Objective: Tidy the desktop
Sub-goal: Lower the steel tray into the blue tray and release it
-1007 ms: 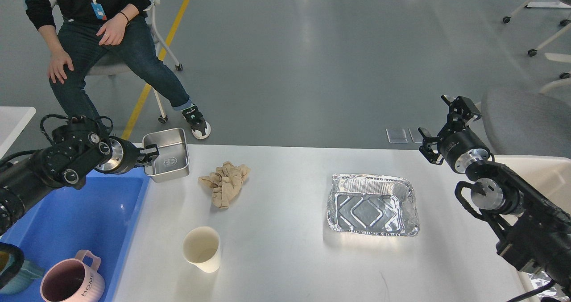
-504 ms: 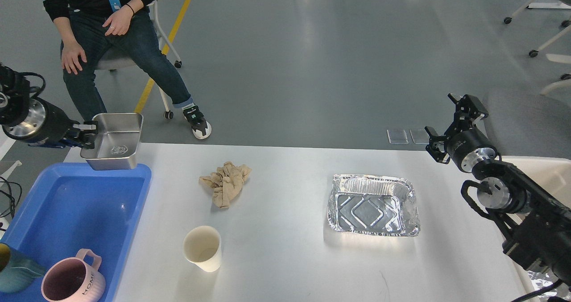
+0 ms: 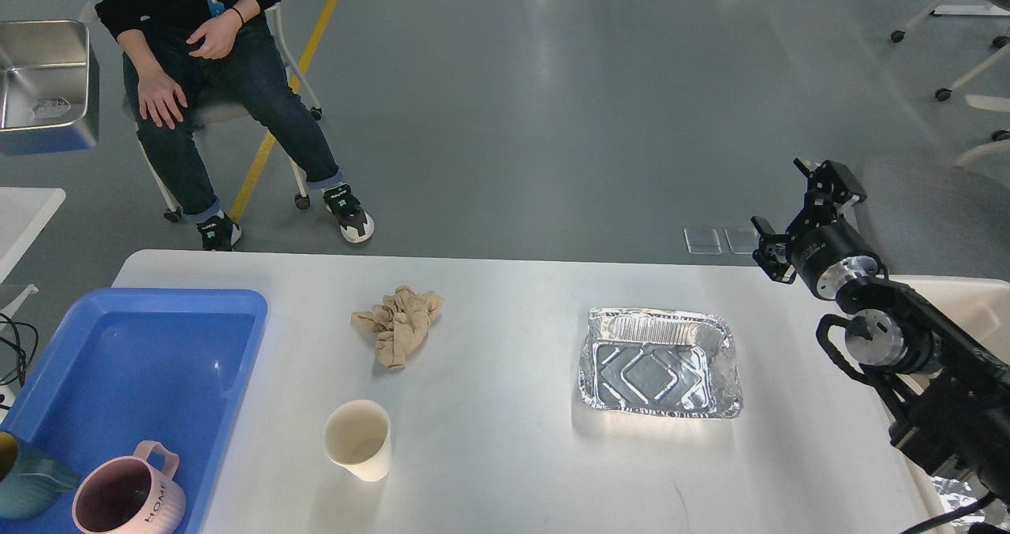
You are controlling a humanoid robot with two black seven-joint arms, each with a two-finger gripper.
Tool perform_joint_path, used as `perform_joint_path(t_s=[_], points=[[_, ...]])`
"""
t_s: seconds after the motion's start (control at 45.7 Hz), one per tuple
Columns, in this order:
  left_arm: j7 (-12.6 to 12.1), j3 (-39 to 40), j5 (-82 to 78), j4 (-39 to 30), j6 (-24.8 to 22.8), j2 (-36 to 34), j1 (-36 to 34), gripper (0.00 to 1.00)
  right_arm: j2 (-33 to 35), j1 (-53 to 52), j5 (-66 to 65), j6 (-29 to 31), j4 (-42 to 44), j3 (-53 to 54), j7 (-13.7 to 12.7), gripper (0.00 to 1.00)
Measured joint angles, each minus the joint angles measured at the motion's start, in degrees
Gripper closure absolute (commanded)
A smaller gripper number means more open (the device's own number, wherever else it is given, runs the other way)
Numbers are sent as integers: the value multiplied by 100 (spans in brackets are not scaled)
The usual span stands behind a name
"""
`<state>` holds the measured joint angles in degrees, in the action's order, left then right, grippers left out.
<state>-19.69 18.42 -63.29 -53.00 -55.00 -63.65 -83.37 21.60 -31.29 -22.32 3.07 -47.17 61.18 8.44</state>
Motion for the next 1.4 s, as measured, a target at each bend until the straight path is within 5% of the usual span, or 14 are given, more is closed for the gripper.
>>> perform_joint_path(t_s=[0.307,0.723,1.402], points=[[19,-69,39,37,0,-47,142,100,-7,0,0,0,-3,0,0,0],[90,-54,49,83,17,188,1712,100,-3,8,0,-1,1,-1,0,0],[406,-94,2,1207,1910,1446,3050,100,-62,35,0,-9,6,-9,0,0]])
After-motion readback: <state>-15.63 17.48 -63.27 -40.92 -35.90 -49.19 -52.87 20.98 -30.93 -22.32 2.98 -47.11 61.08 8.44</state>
